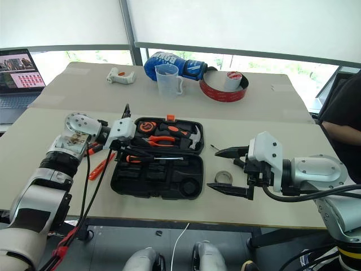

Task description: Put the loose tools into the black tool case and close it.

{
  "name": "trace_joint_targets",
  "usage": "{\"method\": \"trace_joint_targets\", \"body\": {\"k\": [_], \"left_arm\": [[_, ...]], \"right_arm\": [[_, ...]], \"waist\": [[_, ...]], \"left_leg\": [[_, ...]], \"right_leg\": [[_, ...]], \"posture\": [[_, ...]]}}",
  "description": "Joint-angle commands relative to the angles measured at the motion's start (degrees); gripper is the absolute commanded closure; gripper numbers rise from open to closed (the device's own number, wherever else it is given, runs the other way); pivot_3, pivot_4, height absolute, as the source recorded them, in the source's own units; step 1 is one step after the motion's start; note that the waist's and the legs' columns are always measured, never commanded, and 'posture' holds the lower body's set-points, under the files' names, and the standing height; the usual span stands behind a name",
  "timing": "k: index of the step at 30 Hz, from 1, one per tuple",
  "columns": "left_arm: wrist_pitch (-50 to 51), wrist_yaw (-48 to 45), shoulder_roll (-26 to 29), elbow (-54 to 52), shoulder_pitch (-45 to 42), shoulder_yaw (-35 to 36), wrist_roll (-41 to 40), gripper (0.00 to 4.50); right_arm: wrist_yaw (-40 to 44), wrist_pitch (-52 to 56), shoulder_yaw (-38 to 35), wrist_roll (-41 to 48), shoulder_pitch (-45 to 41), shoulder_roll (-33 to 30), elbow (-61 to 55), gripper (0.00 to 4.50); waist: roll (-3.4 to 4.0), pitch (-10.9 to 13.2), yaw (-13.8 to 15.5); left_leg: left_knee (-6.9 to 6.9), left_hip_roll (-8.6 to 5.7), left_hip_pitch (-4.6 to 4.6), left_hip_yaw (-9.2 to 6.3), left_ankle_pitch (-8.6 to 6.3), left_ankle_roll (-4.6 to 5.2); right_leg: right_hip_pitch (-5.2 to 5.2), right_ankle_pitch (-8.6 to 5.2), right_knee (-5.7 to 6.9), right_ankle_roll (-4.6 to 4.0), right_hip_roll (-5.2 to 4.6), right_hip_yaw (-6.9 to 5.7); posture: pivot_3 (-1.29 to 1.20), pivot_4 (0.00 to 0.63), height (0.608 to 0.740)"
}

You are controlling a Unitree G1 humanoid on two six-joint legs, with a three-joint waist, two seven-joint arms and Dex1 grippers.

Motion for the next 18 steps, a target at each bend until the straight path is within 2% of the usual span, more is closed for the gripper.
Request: {"method": "trace_joint_targets", "body": {"k": [1,13,18], "left_arm": [[-1.79,0.82,-0.08,0.85,-0.79,-1.05,1.82,4.49],[-8.08,6.09,-0.69,4.47,1.75,-6.96,10.06,4.49],[-6.55,7.0,-2.04,5.98,-0.06,-4.68,7.39,4.49]], "right_arm": [[0.13,-0.53,-0.42,0.13,-0.9,-0.54,-0.62,0.0],[-1.34,-0.73,-1.0,-0.4,-0.94,0.1,0.93,0.0],[-2.51,-0.87,-1.08,-1.88,-0.15,0.4,1.84,0.0]], "waist": [[0.0,0.0,-0.04],[0.01,-0.04,-0.03],[0.12,-0.14,0.08]], "left_leg": [[0.0,0.0,0.0,0.0,0.0,0.0],[-0.02,0.0,0.1,0.0,-0.02,0.02],[0.0,-0.01,0.37,-0.02,-0.11,0.17]], "right_leg": [[0.0,0.0,0.0,0.0,0.0,0.0],[0.07,0.0,-0.01,0.0,-0.02,0.05],[0.42,-0.01,-0.03,0.03,-0.05,0.0]], "posture": [[0.0,0.15,0.714],[0.0,0.15,0.714],[0.0,0.15,0.714]]}}
